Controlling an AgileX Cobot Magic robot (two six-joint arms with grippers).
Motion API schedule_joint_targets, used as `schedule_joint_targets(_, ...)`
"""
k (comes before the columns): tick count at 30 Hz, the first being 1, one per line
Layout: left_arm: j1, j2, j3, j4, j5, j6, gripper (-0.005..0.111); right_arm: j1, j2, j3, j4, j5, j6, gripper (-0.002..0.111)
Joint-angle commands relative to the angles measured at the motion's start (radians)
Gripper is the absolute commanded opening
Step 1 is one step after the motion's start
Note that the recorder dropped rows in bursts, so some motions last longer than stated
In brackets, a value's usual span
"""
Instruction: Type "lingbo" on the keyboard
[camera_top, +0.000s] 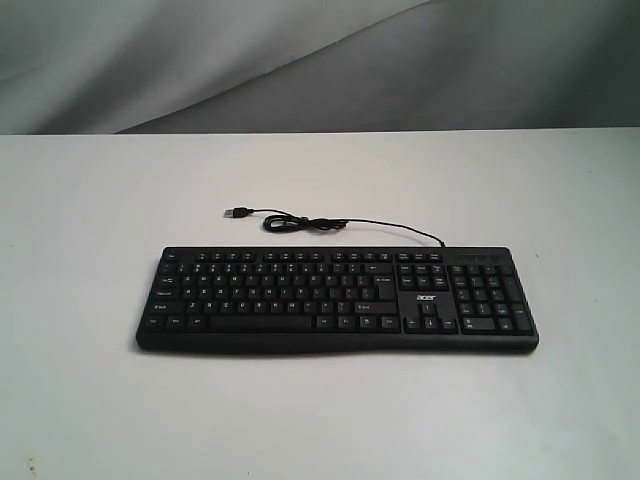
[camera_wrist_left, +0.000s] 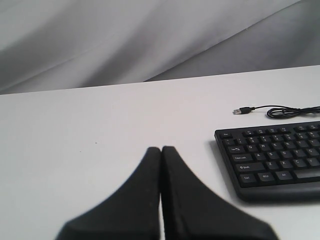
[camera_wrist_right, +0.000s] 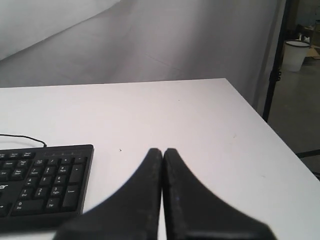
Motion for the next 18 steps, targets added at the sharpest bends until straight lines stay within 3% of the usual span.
schedule_joint_targets(1, 0.002, -0.003, 0.004, -0.008, -0.005, -0.004, 0.001, 0.005, -0.024, 0.006, -0.026, 0.033, 0.02, 0.0)
schedule_joint_targets(18, 0.002, -0.003, 0.004, -0.008, -0.005, -0.004, 0.001, 0.005, -0.026, 0.006, -0.047, 0.078, 0.02, 0.0)
